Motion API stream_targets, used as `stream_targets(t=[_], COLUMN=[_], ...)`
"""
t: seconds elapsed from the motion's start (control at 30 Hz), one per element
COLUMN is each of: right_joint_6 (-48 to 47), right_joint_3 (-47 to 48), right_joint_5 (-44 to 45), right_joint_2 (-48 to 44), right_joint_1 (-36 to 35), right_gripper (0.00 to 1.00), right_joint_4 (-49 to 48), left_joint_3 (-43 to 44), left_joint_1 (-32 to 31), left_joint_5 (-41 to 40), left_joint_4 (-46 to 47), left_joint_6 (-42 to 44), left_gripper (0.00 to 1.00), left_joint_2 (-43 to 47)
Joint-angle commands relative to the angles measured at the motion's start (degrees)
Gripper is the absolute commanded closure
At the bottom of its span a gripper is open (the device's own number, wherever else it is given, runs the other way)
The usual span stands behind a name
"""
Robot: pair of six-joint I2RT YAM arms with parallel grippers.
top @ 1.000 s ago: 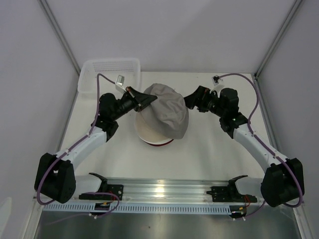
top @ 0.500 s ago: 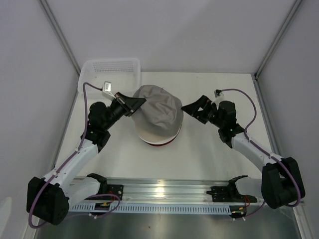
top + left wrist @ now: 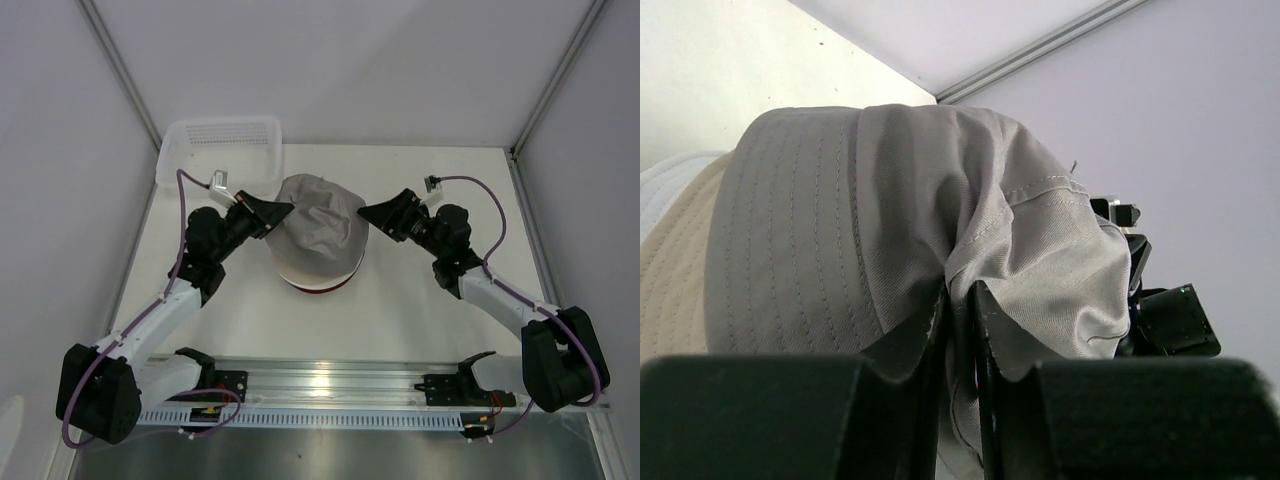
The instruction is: Stack the hats
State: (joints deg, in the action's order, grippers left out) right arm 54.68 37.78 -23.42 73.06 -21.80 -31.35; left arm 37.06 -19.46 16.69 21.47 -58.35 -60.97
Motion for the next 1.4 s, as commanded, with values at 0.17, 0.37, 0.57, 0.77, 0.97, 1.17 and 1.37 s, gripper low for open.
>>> stream_targets(t=[0.17,0.37,0.57,0.77,0.97,1.17,1.37], right_joint_6=[2.1,1.5,-2.2,-3.0,-1.2,-1.9,-2.5], right_joint_3=[3.3,3.4,2.0,2.3,1.9,1.9,2.5], right_joint_5=[-2.8,-2.2,1.3,1.7,2.6,4.2,4.7], right_joint_2=[3.8,3.5,0.3,0.9,2.4,2.4,2.5], right_joint_1=[-1.8,-1.6,-1.1,-1.1,-1.3,-1.8,-2.3], right_gripper=[0.64,1.00,1.00,1.00,1.00,1.00,1.00], right_joint_4=[-8.4,-7.8,-1.9,-1.1,-1.4,-1.0,-0.4], left_joint_3=[-0.1,1.3,7.9,-0.3,-9.0,-13.5,-13.0], left_joint_1=[0.4,0.5,1.4,5.3,8.7,8.7,8.7], left_joint_5=[0.4,-2.0,-17.5,-22.7,-12.2,-1.3,3.4], left_joint_4=[3.3,-0.8,-21.0,-24.4,-16.5,-3.0,1.5], left_joint_6=[2.5,5.9,19.1,14.9,7.0,1.2,1.1], left_gripper=[0.76,0.50,0.08,0.00,0.17,0.26,0.33], left_joint_2=[-1.3,1.3,8.0,20.4,22.0,13.7,10.6])
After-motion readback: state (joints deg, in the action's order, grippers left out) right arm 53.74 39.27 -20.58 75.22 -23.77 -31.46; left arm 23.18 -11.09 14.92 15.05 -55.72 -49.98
